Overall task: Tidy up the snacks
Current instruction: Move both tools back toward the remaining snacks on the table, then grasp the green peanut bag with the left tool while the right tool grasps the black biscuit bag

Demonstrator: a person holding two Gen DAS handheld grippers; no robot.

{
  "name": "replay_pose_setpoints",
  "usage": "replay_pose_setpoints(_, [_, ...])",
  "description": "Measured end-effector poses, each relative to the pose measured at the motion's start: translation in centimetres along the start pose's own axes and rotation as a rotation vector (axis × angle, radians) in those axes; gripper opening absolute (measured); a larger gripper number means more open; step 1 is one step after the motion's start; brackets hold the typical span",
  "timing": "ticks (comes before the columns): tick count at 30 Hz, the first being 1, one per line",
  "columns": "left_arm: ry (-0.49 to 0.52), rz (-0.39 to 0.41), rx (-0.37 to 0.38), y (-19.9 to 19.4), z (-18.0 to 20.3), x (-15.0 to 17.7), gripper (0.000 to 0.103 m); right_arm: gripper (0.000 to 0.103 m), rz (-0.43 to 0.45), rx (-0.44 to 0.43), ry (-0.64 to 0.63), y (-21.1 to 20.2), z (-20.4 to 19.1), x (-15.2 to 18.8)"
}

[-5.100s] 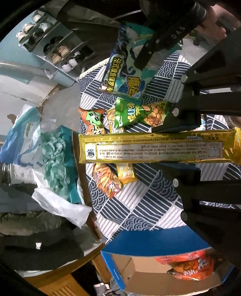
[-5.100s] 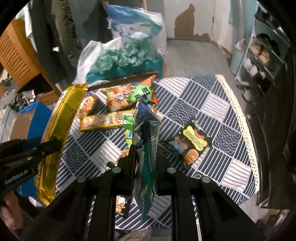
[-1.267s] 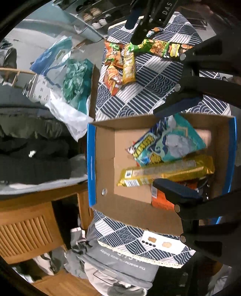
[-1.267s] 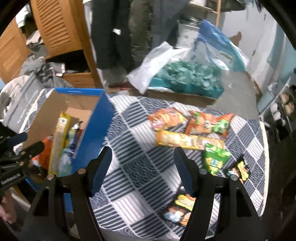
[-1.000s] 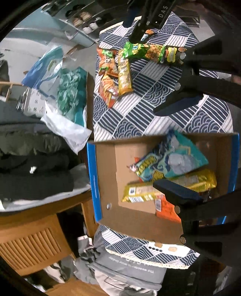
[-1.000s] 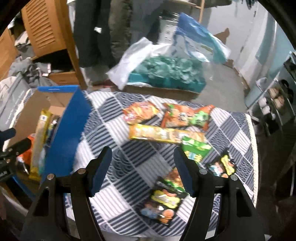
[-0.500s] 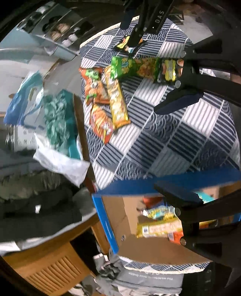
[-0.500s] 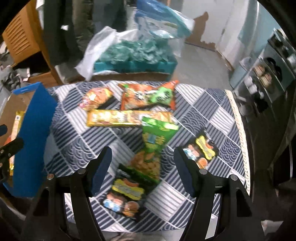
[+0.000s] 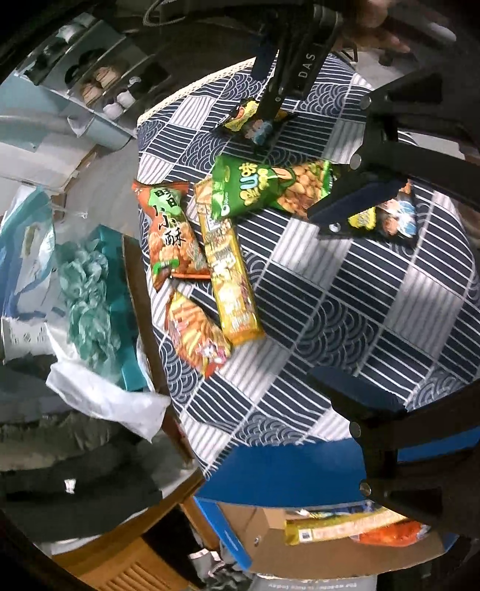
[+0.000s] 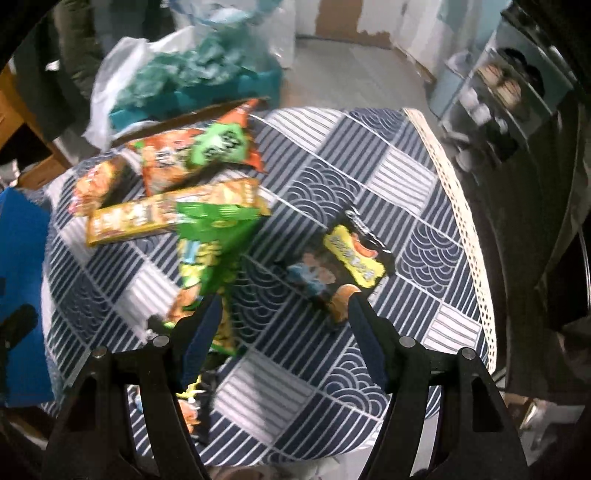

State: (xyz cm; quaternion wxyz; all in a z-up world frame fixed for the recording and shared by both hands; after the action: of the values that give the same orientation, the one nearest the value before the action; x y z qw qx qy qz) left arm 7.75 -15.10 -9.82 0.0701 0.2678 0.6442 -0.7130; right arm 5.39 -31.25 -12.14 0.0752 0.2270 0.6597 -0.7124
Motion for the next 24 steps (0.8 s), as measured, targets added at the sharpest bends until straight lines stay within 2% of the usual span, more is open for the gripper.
replay_pose_setpoints(12, [0.007,-0.035,-0.011,4.8,3.9,-3.2,0.080,0.070,-0.104,0.059,0.169,6.4,4.4,-2.1])
replay_pose_setpoints(19, [0.028,-0.059,0.000,6.4,6.1,-3.6,0.080,0.070,-0.133,0.073,0.196,8.6,4.5,-3.2])
replay_pose_setpoints(24, [0.009,-0.073,0.011,7.3,6.1,-3.4,0.080,0.071,-0.144,0.094,0.210,9.7,4.6,-2.8])
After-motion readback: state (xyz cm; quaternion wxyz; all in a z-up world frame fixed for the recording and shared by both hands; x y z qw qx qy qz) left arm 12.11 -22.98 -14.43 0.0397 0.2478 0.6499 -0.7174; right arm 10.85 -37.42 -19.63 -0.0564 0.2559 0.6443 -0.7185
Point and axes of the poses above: each gripper's, at about its wrist camera, not at the fingertips, and y roughly the way its jaws point, z to its right, x to its underside, the point moved 1 cm from there along y, roughly the way its jaws point, and after that the axes turned 7 degrees about z, right-handed, at the moved point
